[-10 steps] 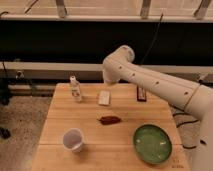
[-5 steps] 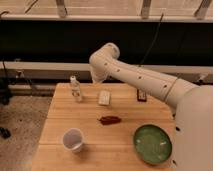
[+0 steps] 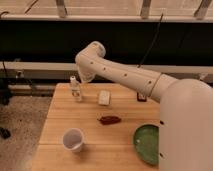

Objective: Knock the bottle over

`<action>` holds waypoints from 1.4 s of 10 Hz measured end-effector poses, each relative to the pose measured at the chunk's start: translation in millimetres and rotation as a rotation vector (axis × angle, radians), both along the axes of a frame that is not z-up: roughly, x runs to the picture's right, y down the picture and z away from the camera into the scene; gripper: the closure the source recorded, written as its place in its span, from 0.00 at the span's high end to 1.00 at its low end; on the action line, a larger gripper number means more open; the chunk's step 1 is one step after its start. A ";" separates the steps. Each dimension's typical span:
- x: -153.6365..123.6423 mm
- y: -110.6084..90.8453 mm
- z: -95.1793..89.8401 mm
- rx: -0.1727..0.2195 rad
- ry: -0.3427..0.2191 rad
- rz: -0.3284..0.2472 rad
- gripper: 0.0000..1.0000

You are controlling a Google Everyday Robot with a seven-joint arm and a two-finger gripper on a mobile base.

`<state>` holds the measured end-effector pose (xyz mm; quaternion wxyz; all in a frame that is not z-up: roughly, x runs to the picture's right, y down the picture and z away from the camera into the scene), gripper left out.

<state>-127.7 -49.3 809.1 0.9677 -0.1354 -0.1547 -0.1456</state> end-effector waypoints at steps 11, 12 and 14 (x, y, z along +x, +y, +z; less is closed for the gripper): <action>-90.2 -28.1 26.6 0.075 -0.052 -0.111 0.00; -100.4 -33.2 28.8 0.089 -0.065 -0.124 0.00; -110.4 -47.1 36.8 0.096 -0.095 -0.127 0.00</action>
